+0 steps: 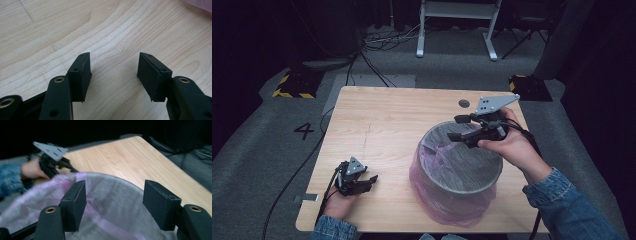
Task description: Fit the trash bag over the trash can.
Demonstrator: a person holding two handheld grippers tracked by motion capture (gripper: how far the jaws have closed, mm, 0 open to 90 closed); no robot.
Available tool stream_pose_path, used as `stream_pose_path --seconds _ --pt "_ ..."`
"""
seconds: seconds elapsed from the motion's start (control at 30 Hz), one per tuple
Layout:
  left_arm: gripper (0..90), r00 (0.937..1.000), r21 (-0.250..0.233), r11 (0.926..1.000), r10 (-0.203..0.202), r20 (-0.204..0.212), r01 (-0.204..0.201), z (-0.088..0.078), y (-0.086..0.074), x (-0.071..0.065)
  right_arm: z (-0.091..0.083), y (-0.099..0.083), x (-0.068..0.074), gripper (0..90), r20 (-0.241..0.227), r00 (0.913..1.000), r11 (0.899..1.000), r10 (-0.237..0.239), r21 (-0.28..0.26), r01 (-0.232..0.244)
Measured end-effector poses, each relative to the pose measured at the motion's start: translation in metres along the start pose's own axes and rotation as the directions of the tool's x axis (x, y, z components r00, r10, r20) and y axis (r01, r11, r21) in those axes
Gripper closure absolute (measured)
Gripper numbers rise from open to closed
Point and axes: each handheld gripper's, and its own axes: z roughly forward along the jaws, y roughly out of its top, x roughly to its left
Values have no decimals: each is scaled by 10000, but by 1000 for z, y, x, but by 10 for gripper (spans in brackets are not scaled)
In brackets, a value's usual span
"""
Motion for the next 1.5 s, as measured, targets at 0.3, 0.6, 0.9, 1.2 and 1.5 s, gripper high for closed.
stream_pose_path --seconds 0.3,0.6,0.9,1.2,1.5 --pt "435 10000 -221 9997 -77 42 78 1 -3 0 35 -12 1 290 33 9993 9968 372 702 -373" --pt "435 10000 -214 9997 -94 23 95 1 -3 0 51 -26 -2 315 256 9996 9883 79 1522 -117" --pt "427 10000 -185 9998 -33 40 33 3 0 1 65 -38 2 312 246 9997 9775 80 2104 -130" --pt "424 10000 -222 9997 -42 50 43 5 2 1 81 -51 8 307 -157 9999 9338 34 3578 24" --pt "422 10000 -207 9998 -38 38 39 6 2 0 99 -59 15 287 -493 9987 8837 105 4678 138"
